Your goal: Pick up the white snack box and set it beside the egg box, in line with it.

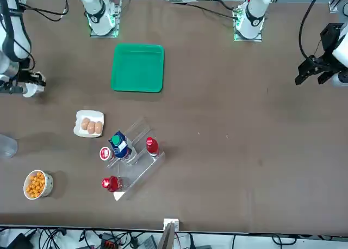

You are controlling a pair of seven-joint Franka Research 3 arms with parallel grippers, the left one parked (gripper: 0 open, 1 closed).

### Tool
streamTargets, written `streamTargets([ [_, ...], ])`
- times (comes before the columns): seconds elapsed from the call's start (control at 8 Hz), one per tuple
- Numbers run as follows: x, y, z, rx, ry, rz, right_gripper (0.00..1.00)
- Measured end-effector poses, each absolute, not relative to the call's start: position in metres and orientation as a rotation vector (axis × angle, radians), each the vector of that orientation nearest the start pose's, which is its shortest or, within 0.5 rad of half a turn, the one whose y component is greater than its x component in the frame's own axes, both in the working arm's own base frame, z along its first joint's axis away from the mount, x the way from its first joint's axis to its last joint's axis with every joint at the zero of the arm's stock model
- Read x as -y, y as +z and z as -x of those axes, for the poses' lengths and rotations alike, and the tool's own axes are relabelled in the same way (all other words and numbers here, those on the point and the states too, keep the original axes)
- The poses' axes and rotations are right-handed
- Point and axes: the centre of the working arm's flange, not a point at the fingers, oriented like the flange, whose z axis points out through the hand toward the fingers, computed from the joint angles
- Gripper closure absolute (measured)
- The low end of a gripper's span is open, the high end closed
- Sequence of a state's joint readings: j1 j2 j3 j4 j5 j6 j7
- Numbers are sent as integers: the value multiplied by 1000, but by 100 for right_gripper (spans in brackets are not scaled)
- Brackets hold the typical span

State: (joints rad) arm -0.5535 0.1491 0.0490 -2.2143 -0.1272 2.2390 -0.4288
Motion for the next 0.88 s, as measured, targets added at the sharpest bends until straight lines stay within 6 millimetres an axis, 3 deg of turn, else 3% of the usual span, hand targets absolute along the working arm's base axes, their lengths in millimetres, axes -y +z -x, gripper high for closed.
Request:
streamTargets([
  [0.12, 229, 320, -494, 11, 206, 3180, 98],
  [0.25, 184, 334, -524, 24, 163, 3203, 98],
  [0.38, 140, 339, -548, 49, 133, 3214, 98],
  [0.5, 111, 334, -568, 64, 122, 3216, 98],
  [0.62, 101, 322, -589, 68, 123, 3214, 98],
  [0.88, 105, 284, -623, 23, 156, 3220, 98],
])
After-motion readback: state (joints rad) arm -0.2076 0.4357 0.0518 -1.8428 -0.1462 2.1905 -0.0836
